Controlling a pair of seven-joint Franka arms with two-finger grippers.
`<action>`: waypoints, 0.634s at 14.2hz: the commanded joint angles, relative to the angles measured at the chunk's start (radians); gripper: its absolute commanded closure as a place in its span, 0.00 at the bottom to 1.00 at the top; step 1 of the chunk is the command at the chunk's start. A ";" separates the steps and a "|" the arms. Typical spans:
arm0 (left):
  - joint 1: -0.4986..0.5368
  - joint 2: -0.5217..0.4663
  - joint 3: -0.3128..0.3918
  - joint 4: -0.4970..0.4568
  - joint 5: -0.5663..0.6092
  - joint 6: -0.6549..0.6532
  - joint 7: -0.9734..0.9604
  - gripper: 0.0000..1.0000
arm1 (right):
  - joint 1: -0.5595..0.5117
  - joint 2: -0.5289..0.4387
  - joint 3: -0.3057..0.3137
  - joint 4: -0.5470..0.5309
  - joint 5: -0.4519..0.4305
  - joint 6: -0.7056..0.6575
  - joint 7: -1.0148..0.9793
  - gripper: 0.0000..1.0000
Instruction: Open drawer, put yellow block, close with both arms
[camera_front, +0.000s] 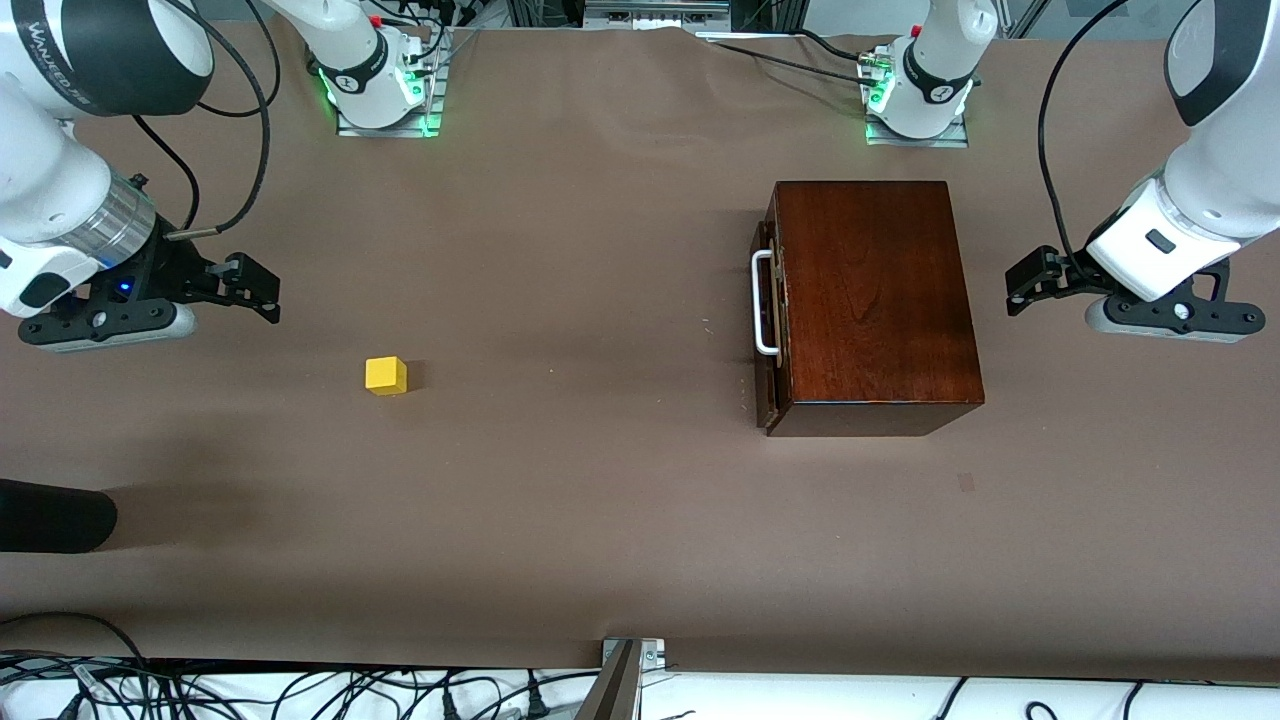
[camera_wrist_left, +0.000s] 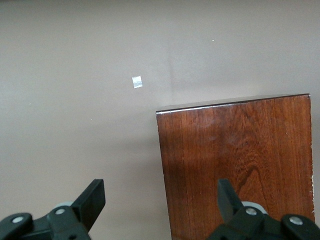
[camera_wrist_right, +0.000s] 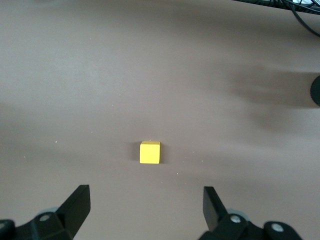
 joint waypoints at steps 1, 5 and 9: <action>0.003 0.009 -0.005 0.027 0.018 -0.017 -0.015 0.00 | 0.002 0.004 0.002 0.016 0.019 -0.006 0.005 0.00; 0.004 0.009 -0.004 0.028 0.012 -0.017 -0.014 0.00 | 0.002 0.006 0.002 0.017 0.018 -0.006 0.008 0.00; 0.001 0.009 -0.007 0.028 0.014 -0.023 -0.030 0.00 | 0.002 0.006 0.000 0.017 0.019 -0.009 0.005 0.00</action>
